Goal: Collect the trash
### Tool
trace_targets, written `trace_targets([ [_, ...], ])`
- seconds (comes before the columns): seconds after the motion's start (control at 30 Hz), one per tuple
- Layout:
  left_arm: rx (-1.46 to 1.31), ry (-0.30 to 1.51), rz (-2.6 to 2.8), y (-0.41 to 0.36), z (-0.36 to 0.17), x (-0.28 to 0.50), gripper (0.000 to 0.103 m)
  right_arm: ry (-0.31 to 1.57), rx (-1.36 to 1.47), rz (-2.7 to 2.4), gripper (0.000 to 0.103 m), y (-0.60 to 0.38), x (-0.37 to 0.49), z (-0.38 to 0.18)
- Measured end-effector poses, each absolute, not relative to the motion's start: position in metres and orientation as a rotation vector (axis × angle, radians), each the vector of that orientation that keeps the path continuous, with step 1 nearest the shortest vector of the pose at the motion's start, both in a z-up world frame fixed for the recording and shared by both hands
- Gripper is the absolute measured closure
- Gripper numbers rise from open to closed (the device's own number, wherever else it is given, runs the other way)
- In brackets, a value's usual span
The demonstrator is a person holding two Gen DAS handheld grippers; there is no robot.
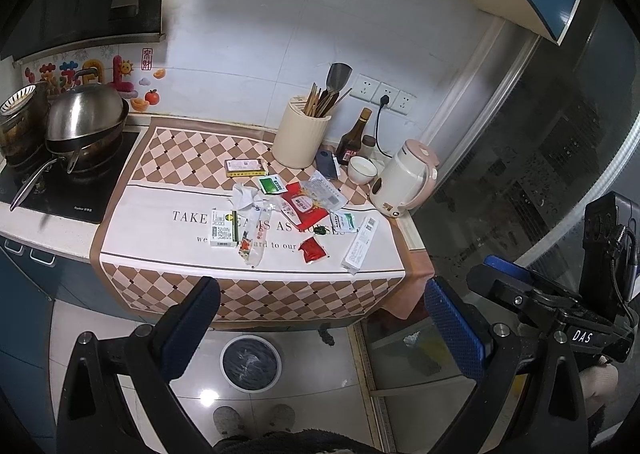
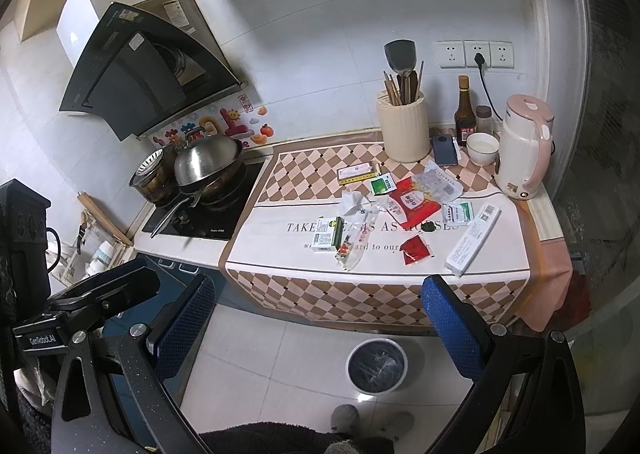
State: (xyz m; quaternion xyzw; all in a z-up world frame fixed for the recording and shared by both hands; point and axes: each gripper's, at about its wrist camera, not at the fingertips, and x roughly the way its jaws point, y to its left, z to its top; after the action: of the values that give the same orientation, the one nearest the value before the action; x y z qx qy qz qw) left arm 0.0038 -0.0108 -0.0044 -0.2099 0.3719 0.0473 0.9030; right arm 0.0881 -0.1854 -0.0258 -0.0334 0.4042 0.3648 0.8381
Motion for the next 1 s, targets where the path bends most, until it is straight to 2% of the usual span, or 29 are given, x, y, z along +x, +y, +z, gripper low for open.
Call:
trace_targets([
  [0.53,-0.434,0.775,0.095,-0.015,-0.007,0.005,0.0,0.856,-0.061,0.773,0.0,-0.182,0.084,-0.031],
  [0.67,-0.31,0.764,0.245,-0.007,-0.014,0.02,0.0,0.843,-0.03,0.723,0.0,-0.175,0.091,-0.033],
  [0.8,-0.166,0.787,0.43,0.008,-0.047,0.063,0.0,0.811,0.021,0.51,0.0,-0.18,0.115,-0.05],
  [1.0,-0.21,0.999,0.493,0.049,-0.143,0.137,0.0,0.895,0.084,0.232,0.0,-0.206,0.189,-0.117],
])
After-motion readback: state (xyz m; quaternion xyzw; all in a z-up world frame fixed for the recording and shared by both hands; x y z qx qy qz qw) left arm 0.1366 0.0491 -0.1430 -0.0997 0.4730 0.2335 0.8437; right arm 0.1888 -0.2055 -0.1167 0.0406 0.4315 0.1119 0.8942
